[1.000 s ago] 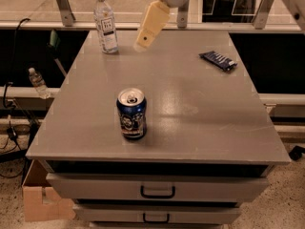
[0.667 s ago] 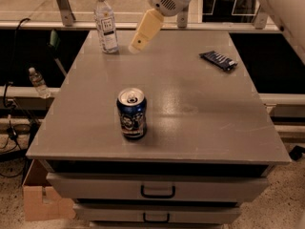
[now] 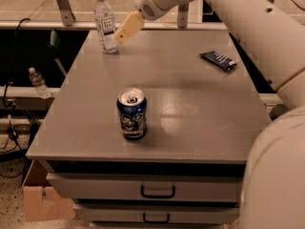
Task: Knock blue plastic bottle over
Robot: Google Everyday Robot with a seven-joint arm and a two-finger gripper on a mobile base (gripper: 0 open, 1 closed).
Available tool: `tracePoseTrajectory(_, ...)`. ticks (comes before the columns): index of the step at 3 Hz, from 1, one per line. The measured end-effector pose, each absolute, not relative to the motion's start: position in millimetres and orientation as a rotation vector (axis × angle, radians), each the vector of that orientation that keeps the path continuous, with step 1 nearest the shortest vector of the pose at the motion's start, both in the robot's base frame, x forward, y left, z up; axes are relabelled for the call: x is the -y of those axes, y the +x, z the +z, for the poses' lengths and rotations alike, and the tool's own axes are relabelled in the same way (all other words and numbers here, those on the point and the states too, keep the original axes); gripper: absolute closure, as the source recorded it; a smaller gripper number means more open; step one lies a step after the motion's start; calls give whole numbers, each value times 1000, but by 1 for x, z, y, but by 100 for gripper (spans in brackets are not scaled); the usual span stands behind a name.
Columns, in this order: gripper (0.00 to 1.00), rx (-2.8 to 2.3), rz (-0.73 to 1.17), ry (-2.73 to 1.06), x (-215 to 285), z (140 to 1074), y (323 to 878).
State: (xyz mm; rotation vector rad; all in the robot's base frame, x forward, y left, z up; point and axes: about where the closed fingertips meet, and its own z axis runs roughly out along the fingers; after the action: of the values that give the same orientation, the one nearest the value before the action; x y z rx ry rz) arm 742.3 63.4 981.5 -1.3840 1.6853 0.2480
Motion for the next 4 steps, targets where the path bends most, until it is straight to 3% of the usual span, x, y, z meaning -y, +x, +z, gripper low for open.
tracePoseTrajectory(4, 0, -1753, 441, -1035, -126, 936, 842)
